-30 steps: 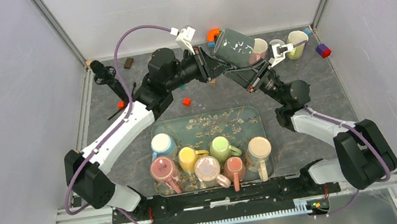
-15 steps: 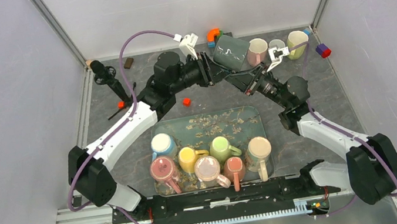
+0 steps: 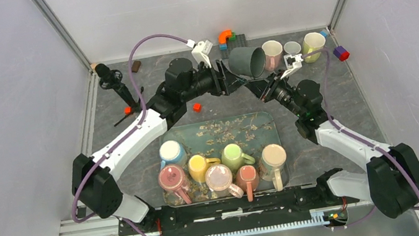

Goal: Turn the mug right side up
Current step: Turn over the cup on the tray.

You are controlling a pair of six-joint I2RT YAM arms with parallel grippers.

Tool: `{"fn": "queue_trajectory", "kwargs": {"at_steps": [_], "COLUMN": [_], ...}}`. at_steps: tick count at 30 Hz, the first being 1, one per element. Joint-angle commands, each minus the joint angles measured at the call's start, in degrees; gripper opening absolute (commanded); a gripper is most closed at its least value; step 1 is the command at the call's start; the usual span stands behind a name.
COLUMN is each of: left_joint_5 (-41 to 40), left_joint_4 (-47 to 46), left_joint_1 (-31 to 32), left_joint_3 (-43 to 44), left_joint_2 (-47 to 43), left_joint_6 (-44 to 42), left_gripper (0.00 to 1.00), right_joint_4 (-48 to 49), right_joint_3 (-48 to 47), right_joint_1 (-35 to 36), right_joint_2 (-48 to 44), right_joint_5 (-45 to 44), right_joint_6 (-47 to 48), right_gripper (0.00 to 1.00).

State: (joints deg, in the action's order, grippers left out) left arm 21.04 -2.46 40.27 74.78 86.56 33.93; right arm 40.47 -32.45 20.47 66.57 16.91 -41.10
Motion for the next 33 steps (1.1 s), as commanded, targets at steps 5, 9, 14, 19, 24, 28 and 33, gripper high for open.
{"fn": "queue_trajectory", "kwargs": {"at_steps": [5, 9, 14, 19, 24, 28, 33], "left_joint_5": [-2.4, -2.7, -2.9, -3.1, -3.1, -3.1, -2.9], "left_joint_4": [0.2, 0.8, 1.0, 1.9, 2.2, 4.2, 5.7], "left_joint_1": [0.2, 0.2, 0.2, 0.2, 0.2, 0.1, 0.2], "left_joint_3": [-3.1, -3.7, -4.6, -5.6, -7.0, -7.9, -8.5], "left_joint_2": [-4.1, -4.6, -5.4, -6.3, -7.8, -9.0, -10.0], "left_joint_6": [-4.5, -5.0, -5.3, -5.4, -5.7, -5.7, -5.8], "left_gripper": [0.73, 0.73, 0.74, 0.74, 0.74, 0.74, 0.74], "right_joint_4": [-3.1, -7.2, -12.2, -14.6, -16.4, -19.5, -23.6], "right_joint_3": [-1.5, -2.5, -4.1, -5.3, -5.7, -6.3, -6.8], "right_joint_1": [-0.1, -0.1, -0.2, -1.0, -2.6, -3.8, -4.5], "right_joint_2": [-4.1, -3.9, -3.4, -2.0, -0.8, -0.1, 0.1], "right_joint_5": [-6.6, -9.4, -14.5, -17.8, -20.8, -22.9, -24.8], "right_joint_6": [6.4, 8.6, 13.2, 16.5, 19.1, 20.6, 22.7], "right_gripper": [0.0, 0.0, 0.0, 0.0, 0.0, 0.0, 0.0]}}
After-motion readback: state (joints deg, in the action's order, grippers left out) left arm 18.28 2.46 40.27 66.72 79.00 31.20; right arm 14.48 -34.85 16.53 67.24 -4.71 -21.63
